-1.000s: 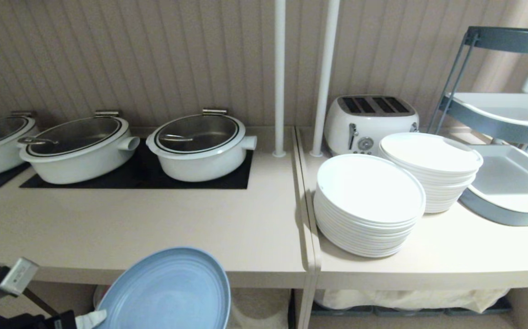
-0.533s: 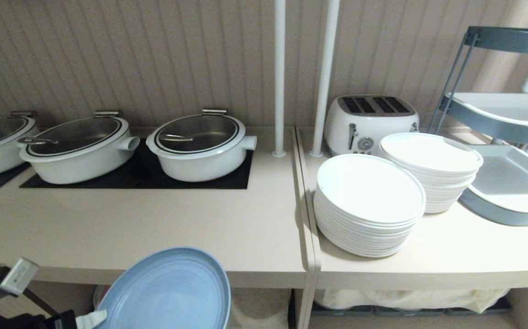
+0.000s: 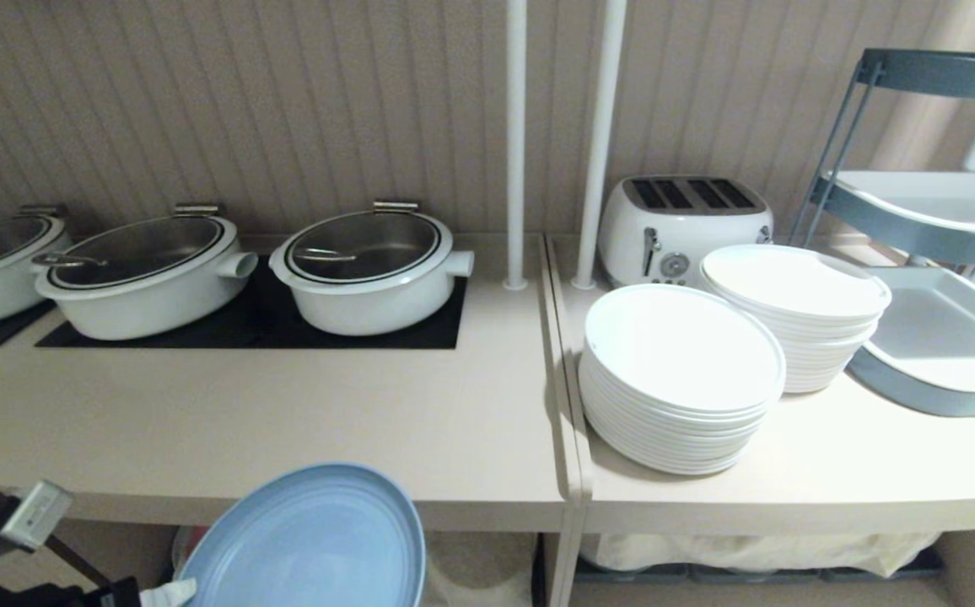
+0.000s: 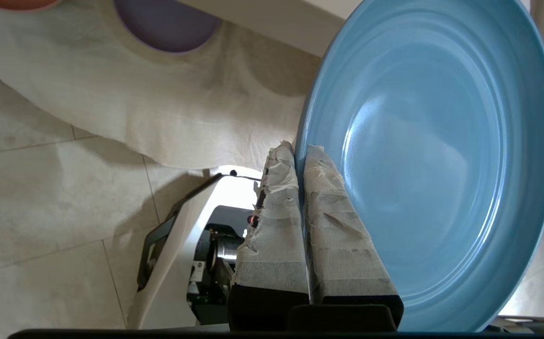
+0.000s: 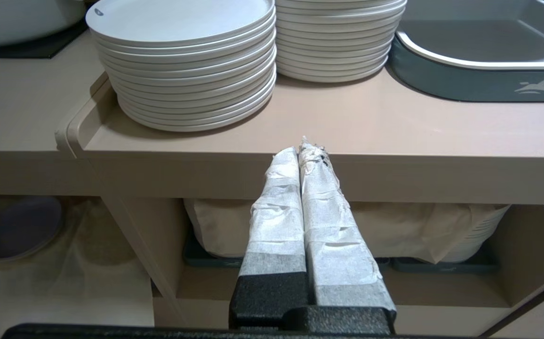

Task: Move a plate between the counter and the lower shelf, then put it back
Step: Put the plate

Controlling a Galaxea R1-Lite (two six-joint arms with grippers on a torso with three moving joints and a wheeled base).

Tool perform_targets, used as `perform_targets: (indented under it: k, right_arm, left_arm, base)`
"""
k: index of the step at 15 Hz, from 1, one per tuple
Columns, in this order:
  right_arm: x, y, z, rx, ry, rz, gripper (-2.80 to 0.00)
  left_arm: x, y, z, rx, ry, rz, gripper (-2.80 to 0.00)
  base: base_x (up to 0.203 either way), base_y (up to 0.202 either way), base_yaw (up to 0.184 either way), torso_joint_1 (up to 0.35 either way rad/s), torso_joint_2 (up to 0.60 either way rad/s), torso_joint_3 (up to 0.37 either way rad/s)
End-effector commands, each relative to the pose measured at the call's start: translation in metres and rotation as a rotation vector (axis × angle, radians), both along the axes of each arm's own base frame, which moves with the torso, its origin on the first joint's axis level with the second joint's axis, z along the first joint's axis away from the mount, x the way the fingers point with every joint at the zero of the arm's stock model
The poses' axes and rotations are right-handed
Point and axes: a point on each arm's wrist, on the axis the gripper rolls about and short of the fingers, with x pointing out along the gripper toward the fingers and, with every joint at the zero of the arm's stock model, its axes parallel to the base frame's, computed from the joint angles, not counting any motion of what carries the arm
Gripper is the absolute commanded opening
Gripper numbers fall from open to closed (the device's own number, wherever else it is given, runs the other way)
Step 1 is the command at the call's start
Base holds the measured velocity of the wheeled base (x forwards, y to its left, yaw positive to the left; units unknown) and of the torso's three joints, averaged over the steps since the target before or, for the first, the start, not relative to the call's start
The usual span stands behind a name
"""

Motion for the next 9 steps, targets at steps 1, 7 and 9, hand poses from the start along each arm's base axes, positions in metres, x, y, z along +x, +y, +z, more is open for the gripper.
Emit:
perform_targets:
  k: [1,7,9]
  right_arm:
    - [0.0000,0.0000,0.0000,0.000,-0.001,-0.001,-2.80]
    - [0.0000,0.0000,0.0000,0.001,-0.001,0.000,-2.80]
    - [0.0000,0.0000,0.0000,0.000,-0.001,0.001,-2.80]
  left_arm:
    - [0.0005,-0.0001,0.0004,-0.004,-0.001,0.002,-2.80]
    - [0.0008,-0.0002,0.0008,-0.004,-0.003,0.001,-2.80]
    - [0.0008,-0.0001,0.0008,-0.004,-0.003,0.003,-2.80]
  base:
    - [0.000,0.000,0.000,0.000,0.00,0.000]
    - [0.002,0.123,-0.001,0.004,0.00,0.002]
    - [0.000,0.198,0.000,0.003,0.00,0.003]
